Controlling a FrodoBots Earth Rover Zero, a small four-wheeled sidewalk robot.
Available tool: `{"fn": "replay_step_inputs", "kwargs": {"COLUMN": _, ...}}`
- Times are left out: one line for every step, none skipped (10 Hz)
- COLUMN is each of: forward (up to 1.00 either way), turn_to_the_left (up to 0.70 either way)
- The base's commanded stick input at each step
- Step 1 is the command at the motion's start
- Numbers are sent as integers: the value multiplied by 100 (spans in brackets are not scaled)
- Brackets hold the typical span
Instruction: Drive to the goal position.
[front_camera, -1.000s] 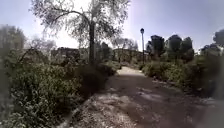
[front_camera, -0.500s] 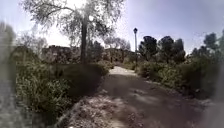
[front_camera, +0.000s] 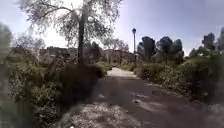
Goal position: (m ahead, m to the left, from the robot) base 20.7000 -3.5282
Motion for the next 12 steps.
{"fn": "replay_step_inputs", "kwargs": {"forward": 70, "turn_to_the_left": 0}}
{"fn": "replay_step_inputs", "kwargs": {"forward": 70, "turn_to_the_left": 0}}
{"fn": "replay_step_inputs", "kwargs": {"forward": 70, "turn_to_the_left": 0}}
{"fn": "replay_step_inputs", "kwargs": {"forward": 70, "turn_to_the_left": 0}}
{"fn": "replay_step_inputs", "kwargs": {"forward": 70, "turn_to_the_left": 0}}
{"fn": "replay_step_inputs", "kwargs": {"forward": 70, "turn_to_the_left": 0}}
{"fn": "replay_step_inputs", "kwargs": {"forward": 70, "turn_to_the_left": 0}}
{"fn": "replay_step_inputs", "kwargs": {"forward": 70, "turn_to_the_left": 0}}
{"fn": "replay_step_inputs", "kwargs": {"forward": 70, "turn_to_the_left": 0}}
{"fn": "replay_step_inputs", "kwargs": {"forward": 70, "turn_to_the_left": 0}}
{"fn": "replay_step_inputs", "kwargs": {"forward": 70, "turn_to_the_left": 0}}
{"fn": "replay_step_inputs", "kwargs": {"forward": 70, "turn_to_the_left": 0}}
